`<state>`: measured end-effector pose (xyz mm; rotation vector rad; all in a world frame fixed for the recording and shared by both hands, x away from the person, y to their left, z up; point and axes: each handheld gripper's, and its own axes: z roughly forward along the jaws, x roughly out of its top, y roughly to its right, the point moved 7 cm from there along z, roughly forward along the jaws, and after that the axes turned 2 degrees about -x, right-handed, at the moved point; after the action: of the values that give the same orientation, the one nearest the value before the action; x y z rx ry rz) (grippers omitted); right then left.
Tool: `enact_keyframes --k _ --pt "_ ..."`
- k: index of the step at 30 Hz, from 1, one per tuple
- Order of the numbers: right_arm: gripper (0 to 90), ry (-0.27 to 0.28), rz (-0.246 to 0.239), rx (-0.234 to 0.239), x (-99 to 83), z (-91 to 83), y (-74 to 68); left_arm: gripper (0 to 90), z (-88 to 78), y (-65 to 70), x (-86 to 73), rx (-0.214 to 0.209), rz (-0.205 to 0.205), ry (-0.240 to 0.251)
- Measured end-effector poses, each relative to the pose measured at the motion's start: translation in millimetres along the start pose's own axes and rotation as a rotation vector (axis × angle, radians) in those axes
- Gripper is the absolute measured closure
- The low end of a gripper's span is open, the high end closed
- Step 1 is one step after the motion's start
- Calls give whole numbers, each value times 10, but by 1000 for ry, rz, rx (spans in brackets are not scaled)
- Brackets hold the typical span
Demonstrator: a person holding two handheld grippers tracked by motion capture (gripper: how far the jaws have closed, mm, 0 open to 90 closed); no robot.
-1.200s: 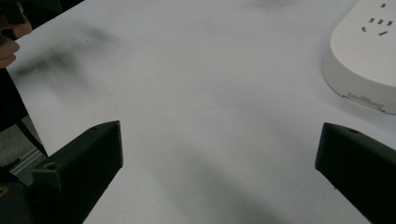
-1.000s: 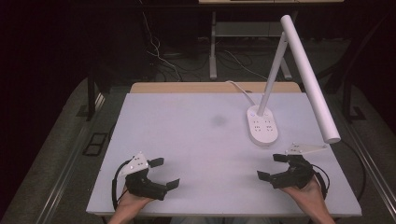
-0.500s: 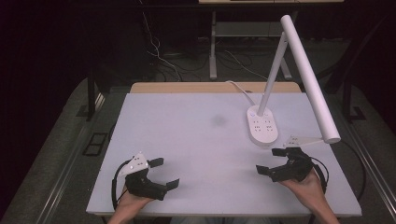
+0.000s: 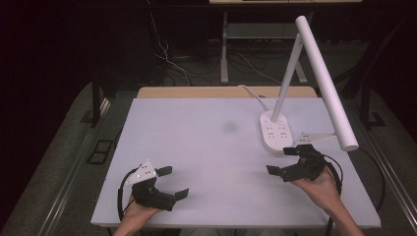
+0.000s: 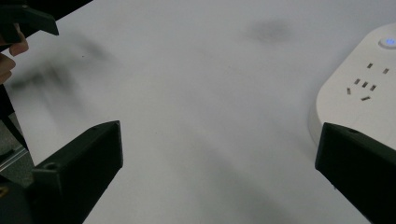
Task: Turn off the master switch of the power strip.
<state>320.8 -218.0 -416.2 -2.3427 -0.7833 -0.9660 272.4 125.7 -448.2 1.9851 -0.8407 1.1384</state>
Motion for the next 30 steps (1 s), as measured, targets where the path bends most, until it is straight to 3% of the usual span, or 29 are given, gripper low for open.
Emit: enact_keyframes --k 20,30 --pt "3 -29 -69 -12 392 149 36 0 10 -9 -12 4 10 -15" --pt "3 -50 -75 -30 498 266 103 0 22 1 -21 0 14 -25"
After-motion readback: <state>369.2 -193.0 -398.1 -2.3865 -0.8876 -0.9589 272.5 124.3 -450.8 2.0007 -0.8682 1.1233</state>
